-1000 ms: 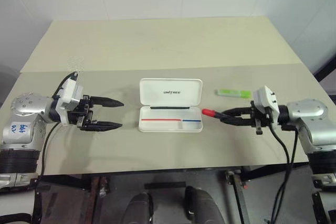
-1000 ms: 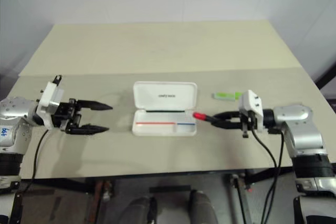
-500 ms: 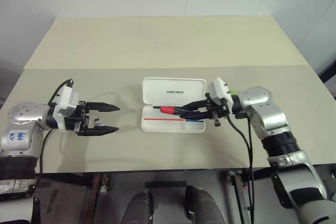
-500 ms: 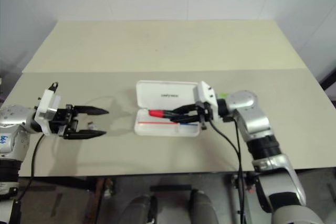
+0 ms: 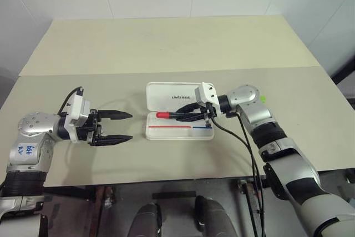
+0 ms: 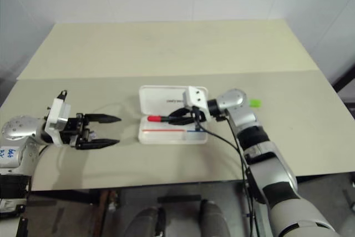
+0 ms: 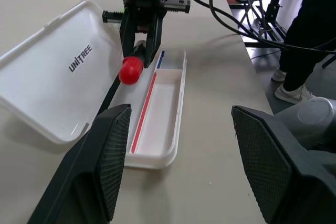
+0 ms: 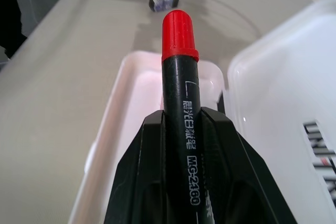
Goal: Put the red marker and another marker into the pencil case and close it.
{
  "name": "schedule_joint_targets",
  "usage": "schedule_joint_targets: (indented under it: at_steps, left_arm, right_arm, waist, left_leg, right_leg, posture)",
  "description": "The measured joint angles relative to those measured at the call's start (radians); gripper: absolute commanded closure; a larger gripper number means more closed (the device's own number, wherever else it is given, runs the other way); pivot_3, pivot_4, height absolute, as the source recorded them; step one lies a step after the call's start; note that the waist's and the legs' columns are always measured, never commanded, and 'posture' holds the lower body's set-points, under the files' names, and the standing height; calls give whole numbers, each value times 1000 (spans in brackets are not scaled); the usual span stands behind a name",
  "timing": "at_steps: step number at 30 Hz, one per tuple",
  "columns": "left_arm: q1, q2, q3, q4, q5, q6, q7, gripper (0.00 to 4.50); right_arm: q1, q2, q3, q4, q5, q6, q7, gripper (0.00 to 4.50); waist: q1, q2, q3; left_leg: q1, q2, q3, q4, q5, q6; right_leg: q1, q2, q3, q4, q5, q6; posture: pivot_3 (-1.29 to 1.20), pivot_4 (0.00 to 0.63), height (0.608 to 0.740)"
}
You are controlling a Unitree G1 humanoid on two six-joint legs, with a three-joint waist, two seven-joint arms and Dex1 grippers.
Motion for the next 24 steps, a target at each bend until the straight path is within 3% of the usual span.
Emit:
schedule_joint_targets:
  at_steps: [2,13,18,24]
  left_arm:
    - [2,-3,0,-6,0,2,8,1322]
    - [4,-28,-4,-8,0,6,18,1322]
    - [-11,-33,-9,-7,1,6,17,1322]
    - [-16,-44,-15,-6,2,6,16,1322]
  right_arm:
    - [-1,1,0,18,-8,-10,5,3923]
    - [3,11,-1,-39,-3,4,13,41]
    - [42,8,-22,-172,56,97,20,41]
    - [136,-105,-73,-576,253,420,31,41]
  waist:
    - [0,0,0]
    - [-1,0,0]
    - [0,0,0]
    - [5,0,0]
  left_leg:
    - [0,0,0,0,0,0]
    - [0,0,0,0,0,-1]
    - [0,0,0,0,0,-1]
    - [0,3,-1,0,0,0]
  right_leg:
    - [0,0,0,0,0,0]
    - [0,0,0,1,0,0]
    - [0,-1,0,1,0,0]
    - [0,-2,-1,0,0,0]
  posture:
    - [0,150,740]
    - [0,150,740]
    - [0,150,740]
    - [0,150,740]
